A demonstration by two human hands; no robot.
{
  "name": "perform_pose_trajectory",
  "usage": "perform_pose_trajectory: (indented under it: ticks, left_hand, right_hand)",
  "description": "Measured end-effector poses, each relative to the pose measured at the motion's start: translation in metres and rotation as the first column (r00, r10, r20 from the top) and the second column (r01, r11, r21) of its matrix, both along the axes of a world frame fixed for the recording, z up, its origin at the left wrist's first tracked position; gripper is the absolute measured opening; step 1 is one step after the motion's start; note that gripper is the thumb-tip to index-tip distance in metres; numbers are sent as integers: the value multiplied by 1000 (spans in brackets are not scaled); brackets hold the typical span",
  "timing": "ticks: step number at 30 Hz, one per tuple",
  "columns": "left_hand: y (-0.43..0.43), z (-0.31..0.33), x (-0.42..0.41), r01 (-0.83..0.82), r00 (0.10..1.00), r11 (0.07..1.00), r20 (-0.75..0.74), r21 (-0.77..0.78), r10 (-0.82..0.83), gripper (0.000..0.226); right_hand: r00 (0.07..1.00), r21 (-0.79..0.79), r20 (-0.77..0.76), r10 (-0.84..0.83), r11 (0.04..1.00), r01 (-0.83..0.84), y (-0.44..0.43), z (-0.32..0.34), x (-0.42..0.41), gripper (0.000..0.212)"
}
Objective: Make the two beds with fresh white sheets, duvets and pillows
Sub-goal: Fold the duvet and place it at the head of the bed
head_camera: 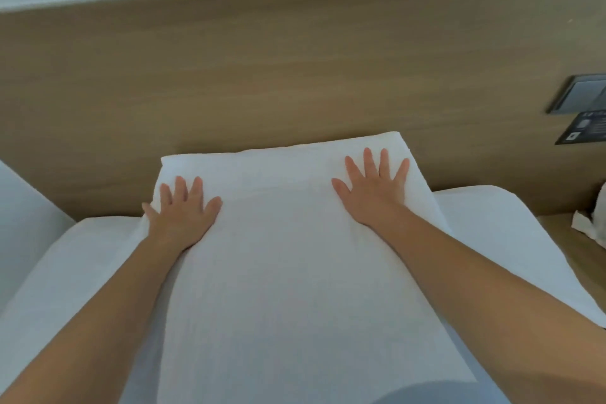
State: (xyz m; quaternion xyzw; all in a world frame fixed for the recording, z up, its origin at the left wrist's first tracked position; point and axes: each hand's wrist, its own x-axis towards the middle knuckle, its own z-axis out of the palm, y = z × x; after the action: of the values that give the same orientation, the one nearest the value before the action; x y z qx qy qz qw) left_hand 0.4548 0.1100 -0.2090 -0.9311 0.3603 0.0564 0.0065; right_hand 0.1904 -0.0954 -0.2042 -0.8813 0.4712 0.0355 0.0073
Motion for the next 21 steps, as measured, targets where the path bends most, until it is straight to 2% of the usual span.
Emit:
perform_pose_trajectory:
  ticks: [3,6,10,12,14,16,18,21]
  left_hand:
    - [-2,11,-25,100,995,991,-11,-90,-101,61]
    - [4,26,-67,118,986,992,-109,-43,-122,67]
    - [23,23,-148,427,904,897,18,-114,-428,73]
    - [28,24,-161,426,904,897,34,-115,-425,74]
    - [36,28,-174,395,916,910,-30,-125,-401,69]
    - [43,22,-194,466,884,877,38,-114,-465,68]
    - [39,17,-211,505,862,861,70,-54,-502,71]
    - [40,22,-231,457,889,888,-8,-48,-457,62]
  right_hand:
    - [999,-22,33,4,1000,-4,10,14,-9,63]
    - [1000,8,-22,-6,1000,7,35,21,-29,66]
    - [988,-30,87,129,992,-127,78,16,-61,70]
    - [991,-22,92,101,995,-99,88,19,-73,67]
    - [985,-9,130,115,993,-115,107,22,-86,65]
    - [963,-71,167,211,977,-202,130,16,-101,69]
    - [964,-86,99,248,967,-240,141,9,-111,73]
    - [978,-2,108,179,984,-180,150,14,-126,65]
